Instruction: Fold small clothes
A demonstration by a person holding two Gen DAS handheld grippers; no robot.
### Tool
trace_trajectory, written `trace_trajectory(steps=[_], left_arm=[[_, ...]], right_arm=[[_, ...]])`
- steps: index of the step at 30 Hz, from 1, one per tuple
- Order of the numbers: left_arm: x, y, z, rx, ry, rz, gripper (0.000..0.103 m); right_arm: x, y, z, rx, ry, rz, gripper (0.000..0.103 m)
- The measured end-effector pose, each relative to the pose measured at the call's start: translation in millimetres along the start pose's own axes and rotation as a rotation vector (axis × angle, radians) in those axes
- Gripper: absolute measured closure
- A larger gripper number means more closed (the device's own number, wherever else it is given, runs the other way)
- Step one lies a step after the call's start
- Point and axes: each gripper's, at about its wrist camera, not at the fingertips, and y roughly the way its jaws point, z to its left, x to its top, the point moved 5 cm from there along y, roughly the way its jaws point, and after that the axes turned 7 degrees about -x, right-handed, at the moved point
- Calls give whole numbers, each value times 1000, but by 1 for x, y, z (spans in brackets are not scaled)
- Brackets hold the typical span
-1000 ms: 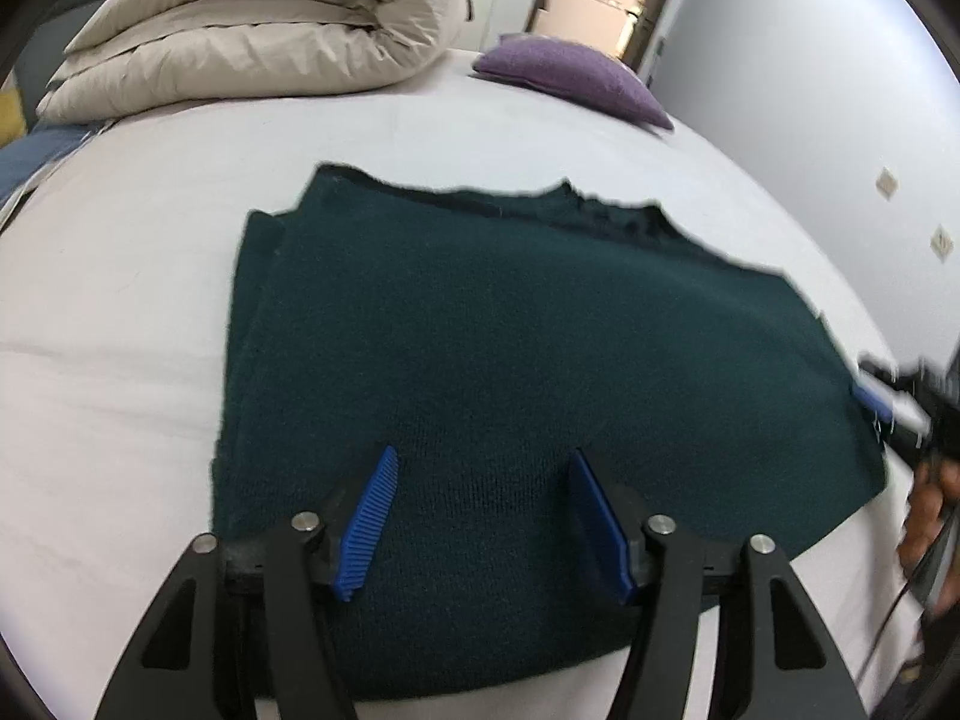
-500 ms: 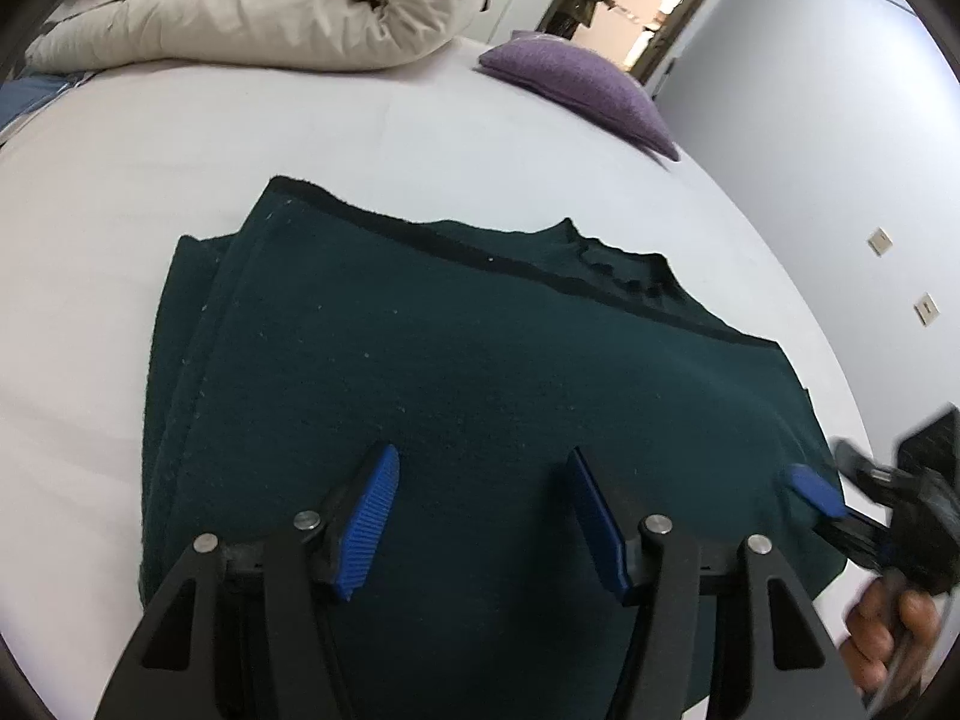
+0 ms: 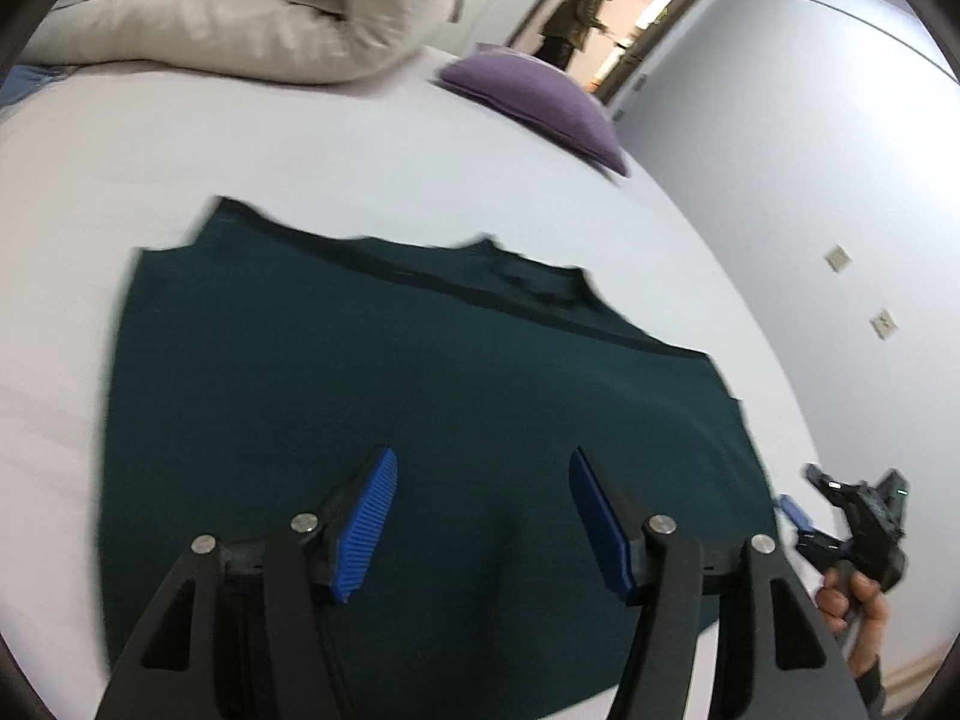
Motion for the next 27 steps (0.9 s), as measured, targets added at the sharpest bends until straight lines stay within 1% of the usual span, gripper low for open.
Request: trace_trajectory(steps=[2,4,6,7,9,12,13,15,17,19,21,22,24,27], left_arm=[[-2,12,-14,-38,4,20,40],[-4,25,-27,-64,14,38,40],[-8,41,-32,-79,9,71,40],[-10,46,-33,-76,7,78,38],[-11,54,-29,-74,-6,84,38],[-11,55,-22,-108,-54,85,38],[-11,55,-21,-115,-62,88,39],[-15,58,-23,-103,-38,103,39],[-17,59,-26,-88,-14,106,39],[-18,59,-26,-87,-12,100,39],[-19,58,-25,-95,-13,96,39],[-19,58,-24,-99,-12,96,40],[-19,57,-22,-110,-19,99,41],[-16,55,-16,-137,-50,102,45]], right_arm=[[0,9,-6,22,23,48,44],[-5,22,-8,19,16,105,44],[-8,33,-5,10,-2,118,44],[-8,38,-1,10,-5,118,44],[-11,54,13,28,11,144,44],[-12,71,27,8,-23,181,44],[-13,78,32,15,-29,194,44],[-12,81,34,18,-20,203,46],[-12,83,32,13,-10,204,52],[-12,86,29,-31,-10,207,80],[-12,87,26,-43,3,202,89],[-12,86,27,-43,8,196,90],[-12,86,35,-69,-10,178,91],[-12,83,60,-118,-84,145,92]])
